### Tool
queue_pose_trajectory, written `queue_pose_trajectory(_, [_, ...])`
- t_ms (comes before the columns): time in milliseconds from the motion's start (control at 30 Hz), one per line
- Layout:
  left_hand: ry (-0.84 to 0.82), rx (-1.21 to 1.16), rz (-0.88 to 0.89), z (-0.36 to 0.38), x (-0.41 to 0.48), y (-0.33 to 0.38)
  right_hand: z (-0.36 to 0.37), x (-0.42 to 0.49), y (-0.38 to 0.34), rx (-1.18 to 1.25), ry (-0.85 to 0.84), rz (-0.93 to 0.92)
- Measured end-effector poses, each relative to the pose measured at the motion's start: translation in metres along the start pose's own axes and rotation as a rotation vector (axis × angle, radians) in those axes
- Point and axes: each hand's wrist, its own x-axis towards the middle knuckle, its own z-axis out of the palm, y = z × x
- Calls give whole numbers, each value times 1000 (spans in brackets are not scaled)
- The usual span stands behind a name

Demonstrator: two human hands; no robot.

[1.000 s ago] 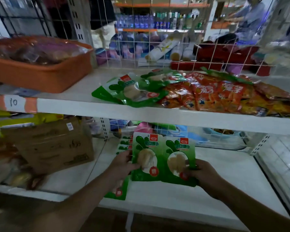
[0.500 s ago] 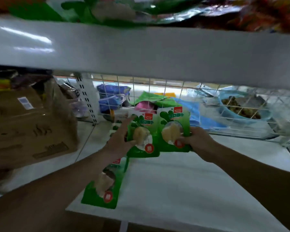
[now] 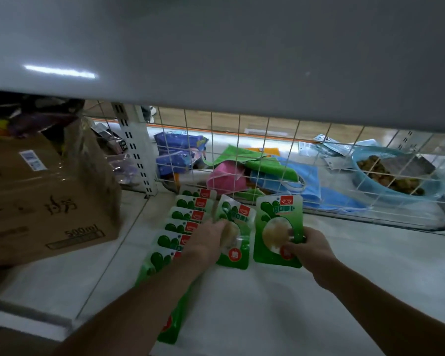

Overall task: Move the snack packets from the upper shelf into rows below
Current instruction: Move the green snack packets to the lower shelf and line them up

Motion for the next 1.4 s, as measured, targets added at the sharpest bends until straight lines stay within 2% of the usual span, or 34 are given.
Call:
queue_pose_trajectory(133, [74, 457, 10, 9, 2, 9, -1, 5, 1, 3, -7, -5])
queue_pose_trajectory(200, [121, 536, 58, 14, 1, 11, -2, 7, 4, 5, -11, 3])
queue_pose_trajectory(267, [143, 500, 168, 20, 0, 9, -4, 8, 7, 0, -11, 13])
queue_pose_trajectory(367, [45, 421, 276, 27, -4, 11, -8, 9, 12, -10, -9, 20])
queue_pose_trajectory(500, [-71, 345, 239, 26, -3, 11, -11, 11, 12, 0, -2, 19])
queue_pose_trajectory(733, [-116, 295, 143, 34, 12, 11, -13, 14, 15, 7, 5, 14])
queue_pose_trajectory(867, [-109, 283, 108, 39, 15, 13, -14, 14, 15, 22, 5, 5])
queue_pose_trajectory(1133, [-122, 265, 146, 38, 18, 9, -10, 12, 16, 110, 31, -33])
queue_pose_trajectory(1400, [-71, 178, 150, 34, 15, 9, 8, 8, 13, 166, -25, -61])
